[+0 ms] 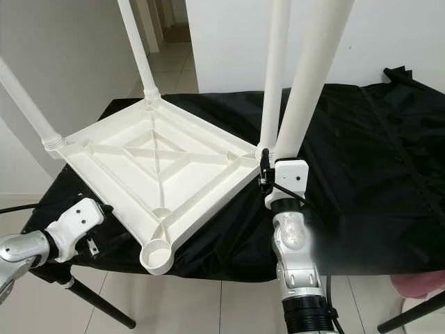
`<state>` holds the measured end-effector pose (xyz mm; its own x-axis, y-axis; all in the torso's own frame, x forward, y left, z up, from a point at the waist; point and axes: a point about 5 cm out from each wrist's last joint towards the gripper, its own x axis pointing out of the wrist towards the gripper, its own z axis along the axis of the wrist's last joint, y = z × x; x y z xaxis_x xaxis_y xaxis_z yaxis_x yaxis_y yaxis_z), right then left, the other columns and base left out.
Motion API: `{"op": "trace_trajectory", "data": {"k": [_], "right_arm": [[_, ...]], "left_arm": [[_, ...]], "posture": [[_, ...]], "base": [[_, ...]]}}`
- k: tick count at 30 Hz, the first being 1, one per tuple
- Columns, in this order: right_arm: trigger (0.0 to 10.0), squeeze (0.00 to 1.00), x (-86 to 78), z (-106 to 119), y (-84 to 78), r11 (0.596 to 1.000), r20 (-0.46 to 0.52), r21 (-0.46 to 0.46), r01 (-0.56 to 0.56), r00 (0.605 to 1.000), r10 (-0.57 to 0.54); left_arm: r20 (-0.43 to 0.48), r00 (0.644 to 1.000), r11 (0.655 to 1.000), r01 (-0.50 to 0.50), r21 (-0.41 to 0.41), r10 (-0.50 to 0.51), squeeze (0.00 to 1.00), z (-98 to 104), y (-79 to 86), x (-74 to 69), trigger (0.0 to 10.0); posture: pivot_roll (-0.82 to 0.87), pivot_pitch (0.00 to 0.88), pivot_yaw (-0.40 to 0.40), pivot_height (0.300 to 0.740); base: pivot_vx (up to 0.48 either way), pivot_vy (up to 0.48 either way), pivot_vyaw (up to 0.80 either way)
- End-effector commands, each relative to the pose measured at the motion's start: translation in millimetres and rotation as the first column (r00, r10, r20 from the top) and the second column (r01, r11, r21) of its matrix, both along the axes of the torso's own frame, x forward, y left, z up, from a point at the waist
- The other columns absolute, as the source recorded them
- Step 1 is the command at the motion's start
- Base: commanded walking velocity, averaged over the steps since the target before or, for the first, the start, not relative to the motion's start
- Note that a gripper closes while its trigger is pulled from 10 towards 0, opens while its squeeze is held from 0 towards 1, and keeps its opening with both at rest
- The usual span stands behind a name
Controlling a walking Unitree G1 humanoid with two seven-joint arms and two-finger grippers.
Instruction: Building children table
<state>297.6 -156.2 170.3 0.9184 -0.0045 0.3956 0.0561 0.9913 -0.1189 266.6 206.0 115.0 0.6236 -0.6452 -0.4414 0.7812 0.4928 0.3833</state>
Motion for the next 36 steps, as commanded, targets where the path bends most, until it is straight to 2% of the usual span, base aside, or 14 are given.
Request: {"op": "trace_trajectory", "data": {"k": [1,7,13,19,21,24,26,28,30,34,36], "right_arm": [[10.0,0.0,1.1,5.1,4.7,1.0,0.026,0.0,-0.018,0.999,0.018],[10.0,0.0,0.5,5.2,2.4,1.0,0.027,0.001,-0.009,1.0,0.009],[10.0,0.0,1.7,5.9,2.2,1.0,0.029,0.0,-0.009,1.0,0.009],[10.0,0.0,2.1,5.8,2.6,1.0,0.027,0.002,-0.008,1.0,0.008],[10.0,0.0,2.6,6.1,3.1,1.0,0.028,0.003,-0.007,1.0,0.007],[10.0,0.0,3.3,6.9,6.7,1.0,0.032,0.007,-0.015,0.999,0.015],[10.0,0.0,3.3,6.9,6.7,1.0,0.032,0.007,-0.015,0.999,0.015],[10.0,0.0,3.3,6.3,8.7,1.0,0.031,0.002,-0.028,0.999,0.028],[10.0,0.0,3.3,6.3,8.7,1.0,0.031,0.002,-0.028,0.999,0.028],[10.0,0.0,4.7,8.6,3.3,1.0,0.042,0.002,-0.006,0.999,0.006],[10.0,0.0,5.1,8.6,2.6,1.0,0.041,0.005,-0.001,0.999,0.001]], "left_arm": [[-0.165,0.96,0.973,0.231,0.012,-0.226,0.0,-7.2,-3.4,-11.5,10.0],[-0.161,0.952,0.963,0.268,0.02,-0.261,0.0,-12.5,-8.6,-15.9,10.0],[-0.137,0.944,0.953,0.301,-0.024,-0.301,0.0,-11.0,-24.3,-20.5,10.0],[-0.121,0.944,0.952,0.303,-0.051,-0.307,0.0,-7.6,-30.6,-20.0,10.0],[-0.116,0.944,0.951,0.3,-0.082,-0.308,0.0,-5.2,-35.2,-19.1,10.0],[-0.101,0.938,0.937,0.317,-0.146,-0.333,0.0,-2.3,-52.3,-18.7,10.0],[-0.101,0.938,0.937,0.317,-0.146,-0.333,0.0,-2.3,-52.3,-18.7,10.0],[-0.096,0.924,0.922,0.351,-0.16,-0.369,0.0,-4.0,-65.3,-19.7,10.0],[-0.096,0.924,0.922,0.351,-0.16,-0.369,0.0,-4.0,-65.3,-19.7,10.0],[-0.087,0.919,0.913,0.364,-0.184,-0.384,0.0,-8.2,-82.2,-19.5,10.0],[-0.088,0.919,0.913,0.364,-0.185,-0.384,0.0,-9.9,-84.6,-19.6,10.0]], "posture": [[0.0,0.0,0.119,0.74],[-0.01,0.0,0.119,0.74],[-0.01,0.0,0.117,0.74],[0.0,0.0,0.114,0.74],[0.0,0.0,0.12,0.74],[-0.01,0.0,0.12,0.74],[-0.01,0.0,0.12,0.74],[-0.01,0.0,0.12,0.74],[-0.01,0.0,0.12,0.74],[-0.01,0.0,0.124,0.74],[-0.01,0.0,0.126,0.74]], "base": [[0.0,0.0,0.0],[0.0,0.0,0.0],[0.0,0.0,0.0],[0.0,0.0,0.0],[0.0,0.0,0.0],[0.0,0.0,0.0],[0.0,0.0,0.0],[0.0,0.0,0.0],[0.0,0.0,0.0],[0.0,0.0,0.0],[0.0,0.0,0.0]]}}
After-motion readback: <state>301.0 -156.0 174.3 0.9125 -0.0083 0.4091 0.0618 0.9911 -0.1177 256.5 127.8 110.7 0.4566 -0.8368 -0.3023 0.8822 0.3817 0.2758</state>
